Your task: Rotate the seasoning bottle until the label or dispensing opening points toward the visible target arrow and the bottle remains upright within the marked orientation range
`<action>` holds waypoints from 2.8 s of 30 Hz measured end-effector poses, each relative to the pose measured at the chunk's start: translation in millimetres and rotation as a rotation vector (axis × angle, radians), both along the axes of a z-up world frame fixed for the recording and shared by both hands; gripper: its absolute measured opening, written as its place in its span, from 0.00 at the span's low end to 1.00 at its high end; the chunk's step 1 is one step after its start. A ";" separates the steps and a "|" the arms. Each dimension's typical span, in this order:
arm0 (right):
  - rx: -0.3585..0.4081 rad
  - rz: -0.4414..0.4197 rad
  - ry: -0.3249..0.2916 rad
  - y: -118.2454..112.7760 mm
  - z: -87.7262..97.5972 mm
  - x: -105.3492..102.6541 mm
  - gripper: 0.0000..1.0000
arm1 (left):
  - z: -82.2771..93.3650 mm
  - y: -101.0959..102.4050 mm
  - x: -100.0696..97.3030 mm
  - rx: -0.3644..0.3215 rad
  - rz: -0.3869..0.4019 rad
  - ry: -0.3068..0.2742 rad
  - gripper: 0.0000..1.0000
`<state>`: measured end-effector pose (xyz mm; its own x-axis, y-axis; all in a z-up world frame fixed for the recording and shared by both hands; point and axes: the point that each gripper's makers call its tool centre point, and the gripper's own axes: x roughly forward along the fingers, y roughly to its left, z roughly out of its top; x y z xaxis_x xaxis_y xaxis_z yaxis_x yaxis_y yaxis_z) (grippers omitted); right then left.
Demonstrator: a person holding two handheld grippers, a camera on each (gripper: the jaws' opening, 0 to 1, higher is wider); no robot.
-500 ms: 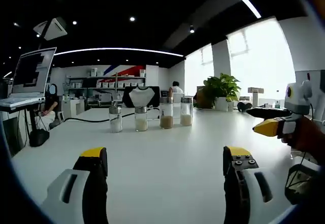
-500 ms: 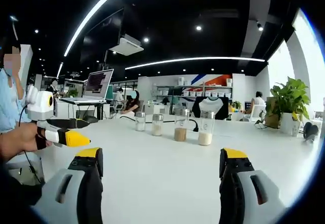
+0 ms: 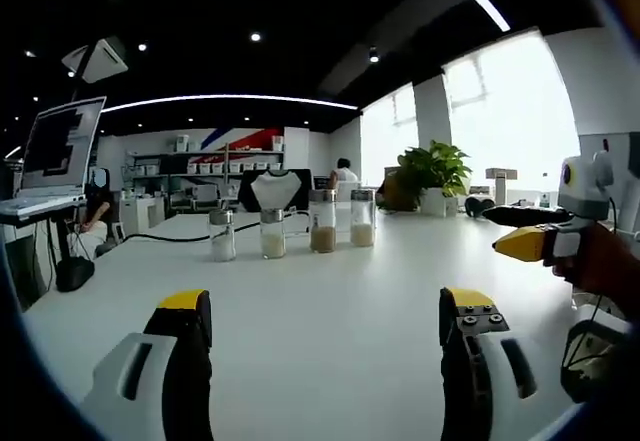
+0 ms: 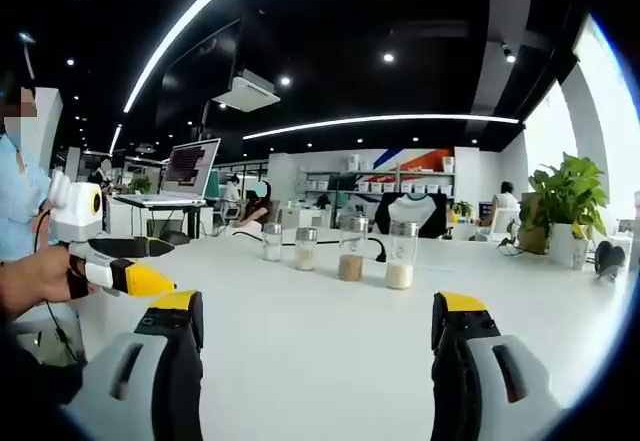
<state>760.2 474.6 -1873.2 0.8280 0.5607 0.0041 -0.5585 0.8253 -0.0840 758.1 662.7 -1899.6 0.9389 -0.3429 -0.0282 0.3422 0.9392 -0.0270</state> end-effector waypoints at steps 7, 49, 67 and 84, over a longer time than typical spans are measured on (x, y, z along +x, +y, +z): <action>0.021 0.017 -0.002 3.6 1.6 -1.8 0.98 | -7.9 -3.5 1.2 -0.008 -0.006 0.016 1.00; 0.005 0.029 -0.002 9.0 -2.5 -1.0 0.99 | 2.3 20.5 23.5 -0.053 0.028 -0.002 1.00; -0.002 0.031 0.004 8.7 -6.4 0.7 0.98 | 19.2 52.8 77.0 -0.020 0.083 -0.014 0.94; 0.008 0.031 0.022 6.1 -13.3 2.9 0.98 | 23.2 71.5 119.2 -0.003 0.118 -0.027 0.91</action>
